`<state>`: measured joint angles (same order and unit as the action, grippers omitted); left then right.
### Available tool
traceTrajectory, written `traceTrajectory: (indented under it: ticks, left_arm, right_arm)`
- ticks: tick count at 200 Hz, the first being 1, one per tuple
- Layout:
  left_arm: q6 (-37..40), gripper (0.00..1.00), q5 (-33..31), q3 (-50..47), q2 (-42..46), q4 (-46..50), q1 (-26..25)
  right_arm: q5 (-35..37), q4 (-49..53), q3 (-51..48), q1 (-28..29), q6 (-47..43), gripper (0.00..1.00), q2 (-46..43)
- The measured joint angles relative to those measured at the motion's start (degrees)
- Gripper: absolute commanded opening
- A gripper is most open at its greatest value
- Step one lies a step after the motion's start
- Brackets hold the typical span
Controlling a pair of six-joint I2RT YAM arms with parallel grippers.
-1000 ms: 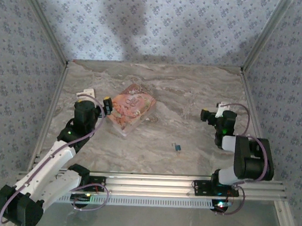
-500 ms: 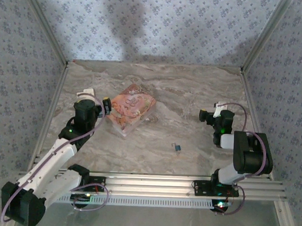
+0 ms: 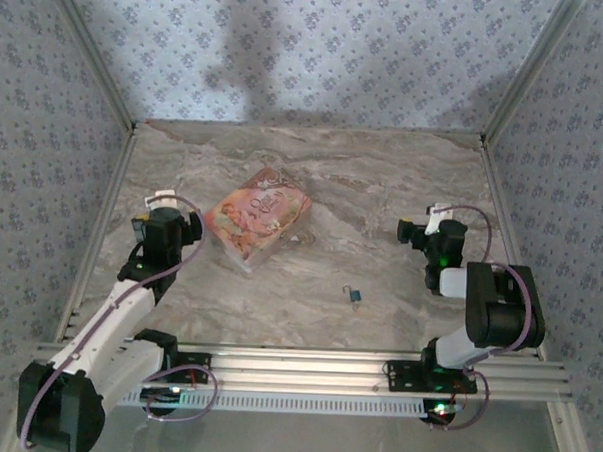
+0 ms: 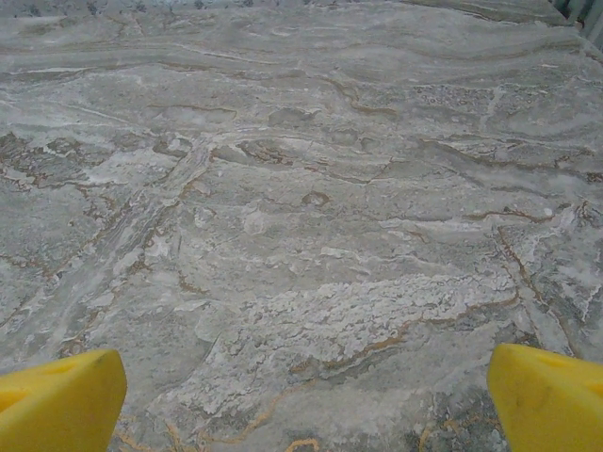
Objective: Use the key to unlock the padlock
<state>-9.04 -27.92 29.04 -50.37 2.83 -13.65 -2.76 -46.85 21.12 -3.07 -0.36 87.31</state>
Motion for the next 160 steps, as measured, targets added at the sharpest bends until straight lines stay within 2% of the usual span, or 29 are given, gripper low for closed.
traceTrajectory:
  ticks: [59, 97, 160]
  left_arm:
    - [-0.7, 0.98, 1.6, -3.8, -1.2, -0.2, 5.0]
    - [-0.9, 0.98, 4.6, -6.0, -4.7, -2.3, 6.1]
    - [1.6, 0.98, 8.2, -8.9, -12.5, -16.2, 7.2]
  right_arm:
    - [0.0, 0.0, 0.0, 0.0, -0.2, 1.0, 0.0]
    - [0.0, 0.0, 0.0, 0.0, -0.2, 1.0, 0.0]
    - [0.0, 0.0, 0.0, 0.0, -0.2, 1.0, 0.0]
